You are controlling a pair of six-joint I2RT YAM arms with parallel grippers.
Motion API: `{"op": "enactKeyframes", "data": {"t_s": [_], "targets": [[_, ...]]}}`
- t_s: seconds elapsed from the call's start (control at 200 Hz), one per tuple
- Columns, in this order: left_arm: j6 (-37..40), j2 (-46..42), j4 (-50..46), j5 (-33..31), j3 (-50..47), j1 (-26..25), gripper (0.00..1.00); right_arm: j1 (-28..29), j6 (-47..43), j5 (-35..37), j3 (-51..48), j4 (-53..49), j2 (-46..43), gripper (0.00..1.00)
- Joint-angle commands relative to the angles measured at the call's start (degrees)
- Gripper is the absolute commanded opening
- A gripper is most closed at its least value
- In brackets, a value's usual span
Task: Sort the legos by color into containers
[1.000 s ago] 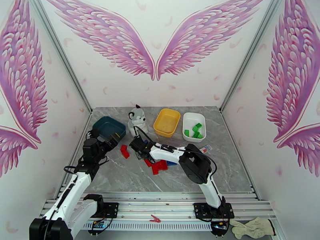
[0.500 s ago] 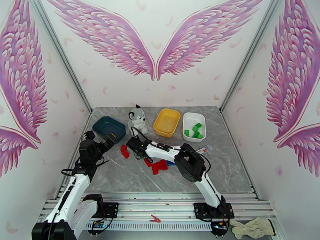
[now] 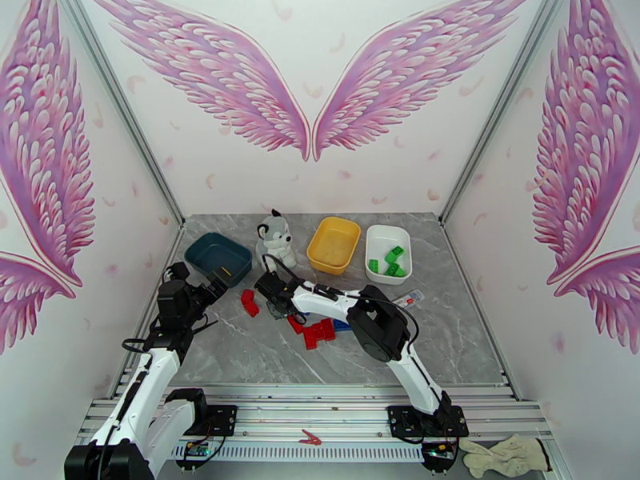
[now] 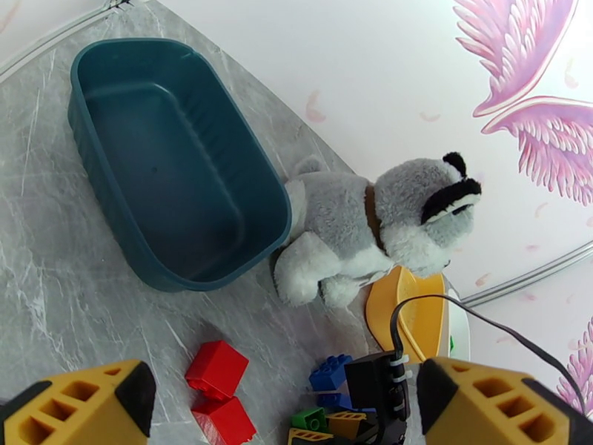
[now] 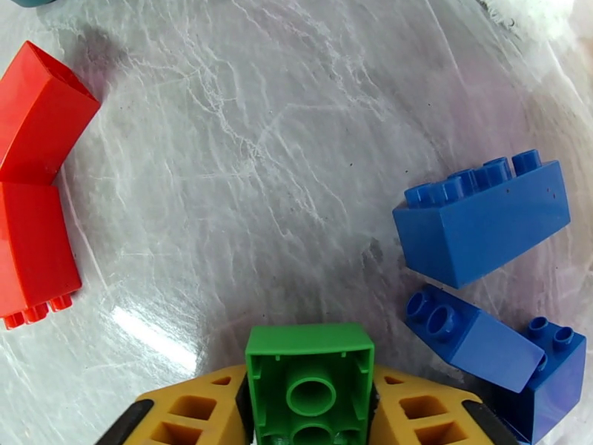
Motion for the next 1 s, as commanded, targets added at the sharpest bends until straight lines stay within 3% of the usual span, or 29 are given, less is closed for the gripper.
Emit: {"op": "enactKeyframes", "data": {"t_s": [0.0, 0.275, 0.475, 0.75, 0.84, 0.995], "targets": [[-0.2, -0.3, 0.7, 1.1, -1.0, 0.1, 0.99, -0.5, 0.5, -1.9, -1.0, 1.9, -0.8, 0.38], [-0.1, 4.3, 3.8, 1.8, -0.2, -3.8, 0.99, -3.2, 3.0, -8.1, -9.9, 10.6, -10.4, 0.29], [1.3, 9.9, 8.9, 3.1, 2.2, -12.3, 0.99, -8.2, 5.1, -13.3, -18.1, 16.2, -19.3, 0.28], [4.8, 24.4, 14.8, 6.8, 9.9, -27.3, 0.99, -23.3, 9.5, -17.5, -30.3, 21.9, -29.9, 0.28], [7.4, 29.0, 13.3, 8.2, 14.0, -31.8, 0.99, -29.0, 11.4, -16.5, -33.4, 23.0, -33.4, 0.28], [12.5, 32.8, 8.6, 4.8, 19.0, -38.2, 0.98, -38.1, 14.1, -13.2, -36.5, 24.4, -36.7, 0.27]]}}
